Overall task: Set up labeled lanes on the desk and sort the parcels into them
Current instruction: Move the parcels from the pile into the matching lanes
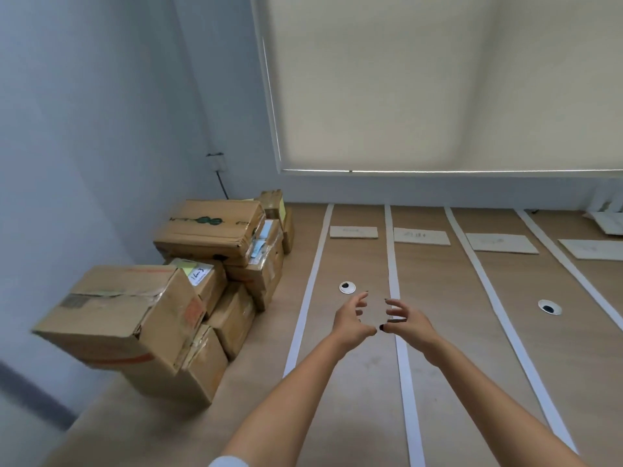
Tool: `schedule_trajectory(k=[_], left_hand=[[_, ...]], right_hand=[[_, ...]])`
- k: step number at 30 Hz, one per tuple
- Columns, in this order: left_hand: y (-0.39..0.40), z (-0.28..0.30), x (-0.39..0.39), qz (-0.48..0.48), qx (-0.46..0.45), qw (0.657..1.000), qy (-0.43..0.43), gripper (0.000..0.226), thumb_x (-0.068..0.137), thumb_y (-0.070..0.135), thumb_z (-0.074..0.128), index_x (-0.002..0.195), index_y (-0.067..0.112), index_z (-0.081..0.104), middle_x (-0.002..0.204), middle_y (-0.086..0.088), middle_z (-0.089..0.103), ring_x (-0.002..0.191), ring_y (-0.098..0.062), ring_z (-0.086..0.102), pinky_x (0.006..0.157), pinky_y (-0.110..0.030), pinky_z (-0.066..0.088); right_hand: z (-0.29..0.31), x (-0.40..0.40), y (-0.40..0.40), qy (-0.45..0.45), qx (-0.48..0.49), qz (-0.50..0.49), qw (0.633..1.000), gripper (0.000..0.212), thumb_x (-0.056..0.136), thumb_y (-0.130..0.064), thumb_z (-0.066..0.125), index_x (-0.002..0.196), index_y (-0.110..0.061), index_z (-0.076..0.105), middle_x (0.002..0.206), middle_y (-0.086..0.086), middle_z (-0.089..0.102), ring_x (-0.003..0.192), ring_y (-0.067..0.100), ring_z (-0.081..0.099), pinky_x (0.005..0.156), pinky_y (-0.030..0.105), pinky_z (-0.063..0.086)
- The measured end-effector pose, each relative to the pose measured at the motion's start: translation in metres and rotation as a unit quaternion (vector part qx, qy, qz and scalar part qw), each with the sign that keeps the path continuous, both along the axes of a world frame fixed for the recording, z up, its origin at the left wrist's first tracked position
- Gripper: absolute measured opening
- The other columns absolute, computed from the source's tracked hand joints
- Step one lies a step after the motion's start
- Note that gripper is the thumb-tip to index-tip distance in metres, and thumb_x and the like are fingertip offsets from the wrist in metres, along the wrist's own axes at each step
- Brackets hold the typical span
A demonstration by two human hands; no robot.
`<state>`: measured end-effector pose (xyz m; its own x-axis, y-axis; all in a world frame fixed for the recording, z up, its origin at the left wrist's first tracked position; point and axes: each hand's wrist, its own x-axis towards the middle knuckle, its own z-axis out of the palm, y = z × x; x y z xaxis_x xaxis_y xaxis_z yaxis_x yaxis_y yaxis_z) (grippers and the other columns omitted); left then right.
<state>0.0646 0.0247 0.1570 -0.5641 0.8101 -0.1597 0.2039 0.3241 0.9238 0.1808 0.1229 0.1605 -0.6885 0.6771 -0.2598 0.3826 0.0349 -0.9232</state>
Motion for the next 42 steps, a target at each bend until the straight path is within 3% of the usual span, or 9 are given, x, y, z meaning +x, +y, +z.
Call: schedule_trajectory(k=[4,11,14,17,24,28,33,36,42], left_hand=[[-0.022,0.009,-0.016,-0.001,0.004,1.0,0.013,0.075,0.075,-0.004,0.067,0.141,0.018,0.039,0.131,-0.005,0.048,0.118,-0.018,0.047,0.085,-0.02,0.044],[-0.083,0.049,-0.078,0.065,0.008,0.995,0.081,0.074,0.076,0.0,0.069,0.141,0.018,0.037,0.133,-0.007,0.048,0.122,-0.021,0.046,0.092,-0.027,0.045],[-0.118,0.088,-0.115,0.103,0.018,0.985,0.138,0.073,0.076,-0.001,0.068,0.141,0.016,0.038,0.132,-0.008,0.049,0.121,-0.022,0.048,0.096,-0.032,0.047],[-0.164,0.126,-0.15,0.155,0.025,0.971,0.181,0.072,0.075,-0.001,0.066,0.14,0.018,0.04,0.13,-0.007,0.051,0.119,-0.021,0.048,0.094,-0.032,0.048],[-0.3,0.15,-0.211,0.306,-0.051,0.915,0.26,0.062,0.081,0.005,0.062,0.138,0.017,0.042,0.131,-0.008,0.052,0.119,-0.022,0.049,0.091,-0.027,0.041],[-0.355,0.132,-0.233,0.396,-0.131,0.876,0.243,0.055,0.089,0.018,0.056,0.141,0.015,0.038,0.141,-0.009,0.046,0.127,-0.027,0.044,0.101,-0.033,0.037],[-0.37,0.099,-0.241,0.379,-0.217,0.881,0.181,0.05,0.095,0.026,0.041,0.142,0.012,0.033,0.142,-0.016,0.038,0.126,-0.034,0.042,0.106,-0.042,0.036],[-0.366,0.089,-0.245,0.383,-0.2,0.886,0.169,0.055,0.096,0.027,0.042,0.147,0.014,0.024,0.148,-0.015,0.024,0.13,-0.034,0.037,0.109,-0.043,0.032],[-0.36,0.081,-0.256,0.47,-0.144,0.862,0.124,0.059,0.095,0.024,0.046,0.147,0.009,0.022,0.148,-0.015,0.024,0.128,-0.035,0.04,0.102,-0.042,0.036]], right_hand=[[0.006,-0.021,-0.022,0.002,0.001,0.019,1.0,0.061,0.079,0.001,0.066,0.135,-0.014,0.047,0.125,0.012,0.052,0.103,0.025,0.059,0.083,0.03,0.046],[0.031,-0.089,-0.068,0.014,0.01,0.098,0.995,0.059,0.08,-0.001,0.068,0.133,-0.014,0.047,0.124,0.011,0.053,0.09,0.013,0.06,0.083,0.029,0.048],[0.049,-0.133,-0.097,0.044,0.01,0.137,0.99,0.057,0.08,0.003,0.066,0.133,-0.01,0.047,0.125,0.017,0.052,0.103,0.024,0.059,0.093,0.039,0.05],[0.065,-0.177,-0.133,0.062,0.015,0.194,0.979,0.055,0.082,0.004,0.063,0.132,-0.008,0.046,0.127,0.02,0.053,0.114,0.029,0.054,0.095,0.039,0.048],[0.086,-0.254,-0.222,0.075,0.07,0.264,0.959,0.067,0.089,-0.03,0.061,0.145,-0.01,0.029,0.143,0.012,0.042,0.127,0.025,0.044,0.103,0.035,0.038],[0.089,-0.271,-0.247,0.09,0.08,0.277,0.953,0.076,0.091,-0.036,0.057,0.149,-0.008,0.016,0.154,0.009,0.026,0.14,0.026,0.027,0.108,0.033,0.026],[0.085,-0.274,-0.258,0.103,0.08,0.285,0.949,0.067,0.088,-0.023,0.062,0.143,-0.01,0.024,0.143,0.008,0.042,0.128,0.023,0.042,0.098,0.027,0.033],[0.081,-0.272,-0.259,0.088,0.08,0.293,0.949,0.07,0.088,-0.023,0.062,0.142,-0.011,0.02,0.142,0.007,0.041,0.125,0.022,0.043,0.097,0.028,0.034],[0.071,-0.274,-0.258,0.007,0.067,0.286,0.956,0.082,0.089,-0.035,0.058,0.148,-0.013,0.005,0.143,0.008,0.041,0.125,0.025,0.045,0.096,0.031,0.038]])
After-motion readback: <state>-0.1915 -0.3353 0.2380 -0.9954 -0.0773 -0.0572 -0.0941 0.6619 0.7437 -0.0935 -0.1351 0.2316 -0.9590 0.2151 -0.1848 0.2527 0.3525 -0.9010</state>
